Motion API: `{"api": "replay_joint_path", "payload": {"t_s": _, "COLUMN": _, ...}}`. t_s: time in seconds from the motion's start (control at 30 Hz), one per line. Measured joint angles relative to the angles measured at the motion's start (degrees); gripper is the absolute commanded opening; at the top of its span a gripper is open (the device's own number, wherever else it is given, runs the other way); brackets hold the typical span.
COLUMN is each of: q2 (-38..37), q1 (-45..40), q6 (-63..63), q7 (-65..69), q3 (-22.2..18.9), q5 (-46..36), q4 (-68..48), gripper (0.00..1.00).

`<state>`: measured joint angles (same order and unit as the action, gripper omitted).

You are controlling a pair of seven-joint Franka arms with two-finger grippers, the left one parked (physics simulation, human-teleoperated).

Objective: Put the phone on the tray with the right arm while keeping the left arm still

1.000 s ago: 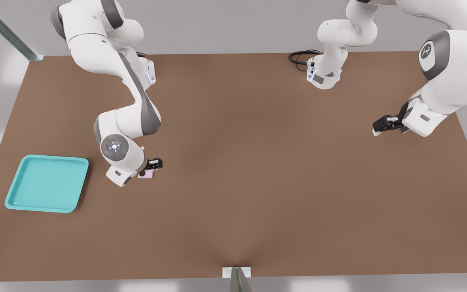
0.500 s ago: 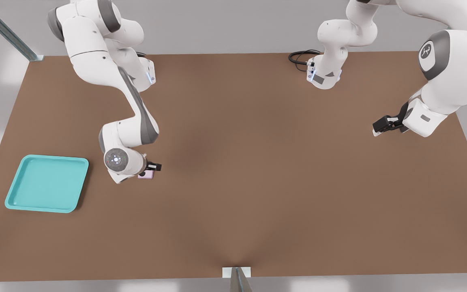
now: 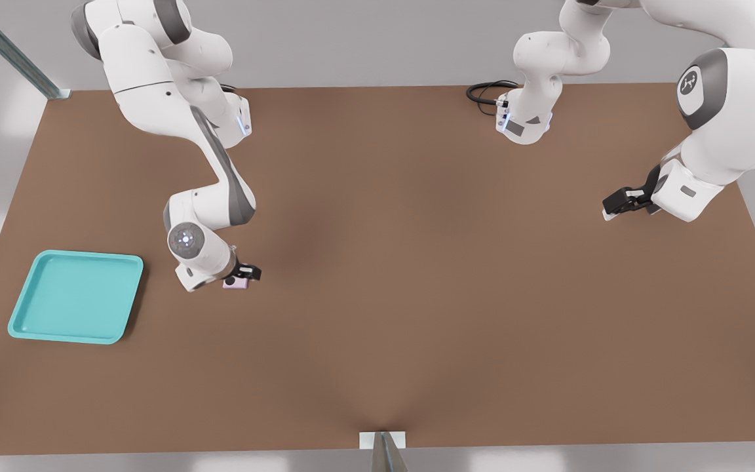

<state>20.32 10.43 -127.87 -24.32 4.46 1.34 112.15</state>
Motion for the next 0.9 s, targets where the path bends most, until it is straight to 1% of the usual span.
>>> {"api": "replay_joint_path", "payload": {"t_s": 0.4, "q2": 1.2, "q1": -1.5, "q6": -1.1, "q7": 10.7, "q3": 0.1, "q5": -1.0, "q4": 0.7, "gripper": 1.00}}
{"api": "replay_joint_path", "payload": {"t_s": 0.9, "q2": 3.5, "q1": -3.5, "q6": -0.5, "q7": 13.2, "q3": 0.1, "q5": -2.5, "q4": 1.6, "gripper": 1.00}}
